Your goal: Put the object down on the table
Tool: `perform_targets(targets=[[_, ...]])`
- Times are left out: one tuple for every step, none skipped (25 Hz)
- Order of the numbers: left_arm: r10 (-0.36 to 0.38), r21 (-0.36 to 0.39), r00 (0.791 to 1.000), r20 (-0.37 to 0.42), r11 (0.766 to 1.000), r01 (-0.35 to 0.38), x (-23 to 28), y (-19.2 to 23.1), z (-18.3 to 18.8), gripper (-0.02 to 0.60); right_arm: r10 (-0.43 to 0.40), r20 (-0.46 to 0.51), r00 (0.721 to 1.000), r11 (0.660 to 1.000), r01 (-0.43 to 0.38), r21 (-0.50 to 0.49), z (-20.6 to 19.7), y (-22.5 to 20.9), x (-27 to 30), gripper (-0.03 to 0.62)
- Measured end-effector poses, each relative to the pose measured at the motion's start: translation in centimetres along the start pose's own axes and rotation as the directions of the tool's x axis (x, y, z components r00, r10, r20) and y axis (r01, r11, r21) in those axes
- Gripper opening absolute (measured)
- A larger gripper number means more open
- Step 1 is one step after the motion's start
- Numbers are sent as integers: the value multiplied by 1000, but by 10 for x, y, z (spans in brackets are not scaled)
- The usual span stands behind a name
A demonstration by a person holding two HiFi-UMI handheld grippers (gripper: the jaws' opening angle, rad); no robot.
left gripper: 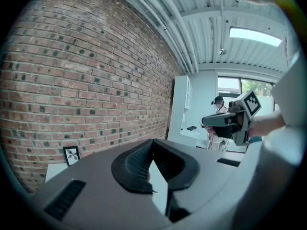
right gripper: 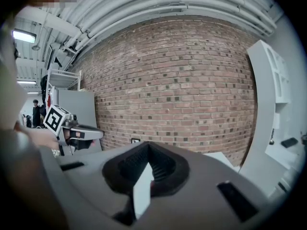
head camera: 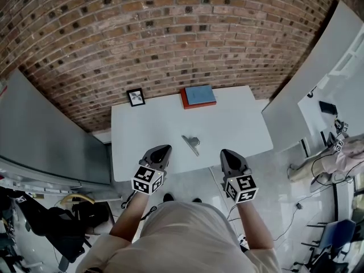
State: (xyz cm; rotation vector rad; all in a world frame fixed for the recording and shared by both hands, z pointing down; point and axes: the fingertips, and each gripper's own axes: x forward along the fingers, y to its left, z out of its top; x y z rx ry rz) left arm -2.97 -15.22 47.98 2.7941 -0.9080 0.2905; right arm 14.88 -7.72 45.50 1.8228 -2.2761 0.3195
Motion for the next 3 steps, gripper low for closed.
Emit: perform_targets(targets=[[1,-1,1000,1,1000,-1,0,0,0,-6,-2,0,1000,1000,2,-2,0,0,0,2],[1,-2,1000,2,1000,-1,0,1,0,-6,-3,1,1000,1000,3,-4,1,-1,0,2],[2,-2,1000,3,1000,-2,-1,1,0,-6,-5,1,1000,1000,5,-6,1,-1,-1,2]])
